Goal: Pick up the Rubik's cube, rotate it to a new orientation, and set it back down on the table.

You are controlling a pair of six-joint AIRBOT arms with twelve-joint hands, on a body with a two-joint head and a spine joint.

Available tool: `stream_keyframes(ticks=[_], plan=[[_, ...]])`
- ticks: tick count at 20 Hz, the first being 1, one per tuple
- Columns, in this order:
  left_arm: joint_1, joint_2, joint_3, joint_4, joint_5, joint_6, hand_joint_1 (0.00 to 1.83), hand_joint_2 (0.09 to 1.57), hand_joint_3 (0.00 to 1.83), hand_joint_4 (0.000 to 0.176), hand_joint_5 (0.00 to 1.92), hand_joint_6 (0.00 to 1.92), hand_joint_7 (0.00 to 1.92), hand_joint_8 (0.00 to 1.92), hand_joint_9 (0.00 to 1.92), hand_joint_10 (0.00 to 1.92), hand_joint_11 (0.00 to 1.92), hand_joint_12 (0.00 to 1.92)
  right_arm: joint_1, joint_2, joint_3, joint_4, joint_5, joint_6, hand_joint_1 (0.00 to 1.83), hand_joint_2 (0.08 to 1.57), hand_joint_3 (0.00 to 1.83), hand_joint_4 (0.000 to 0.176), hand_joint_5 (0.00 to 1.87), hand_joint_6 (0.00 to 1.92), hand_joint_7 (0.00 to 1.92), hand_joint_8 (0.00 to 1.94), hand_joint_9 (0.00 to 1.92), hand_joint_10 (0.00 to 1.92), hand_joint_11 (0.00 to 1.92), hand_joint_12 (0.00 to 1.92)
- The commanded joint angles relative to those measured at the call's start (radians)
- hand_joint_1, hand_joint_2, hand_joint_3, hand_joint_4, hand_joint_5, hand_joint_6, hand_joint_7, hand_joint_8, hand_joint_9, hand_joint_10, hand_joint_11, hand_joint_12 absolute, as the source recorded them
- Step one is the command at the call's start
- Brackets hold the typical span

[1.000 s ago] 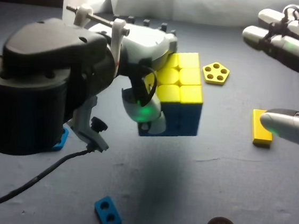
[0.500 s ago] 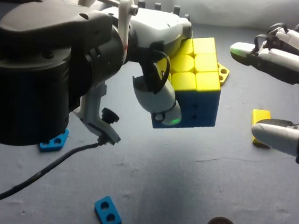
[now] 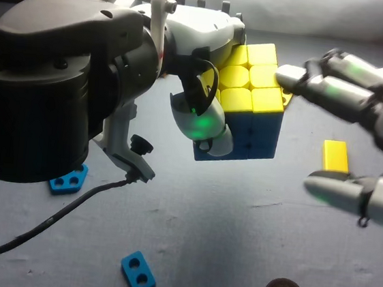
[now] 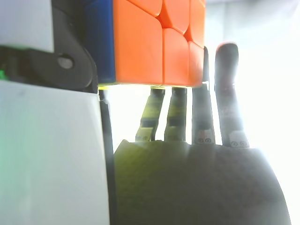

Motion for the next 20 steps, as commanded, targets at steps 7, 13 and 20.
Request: stream_keyframes(ticks=[7,13,20], plan=[[-0.024,0.008,0.001,0.073,0.006,-0.006,1.13,1.09,0.0,0.0,0.24,1.36,0.2,1.6,0.24,1.66,0.19,1.75,0.003,-0.052,-0.004,0.08,0.113,-0.148,0.22,1.27,0.01,0.0,0.07,0.0,0.8,1.91,0.86,1.92,0.67,1.92],[-0.024,0.008,0.002,0.074,0.006,-0.006,1.13,1.09,0.0,0.0,0.33,1.27,0.26,1.56,0.28,1.63,0.24,1.74,0.003,-0.054,-0.004,0.094,0.093,-0.152,0.04,1.36,0.02,0.0,0.09,0.01,0.75,1.94,0.83,1.92,0.69,1.92],[-0.024,0.008,0.0,0.074,0.006,-0.006,1.11,1.11,0.0,0.0,0.32,1.23,0.23,1.59,0.24,1.68,0.2,1.78,-0.007,-0.054,-0.004,0.095,0.023,-0.154,0.04,1.37,0.01,0.0,0.11,0.01,0.76,1.92,0.81,1.92,0.67,1.92]])
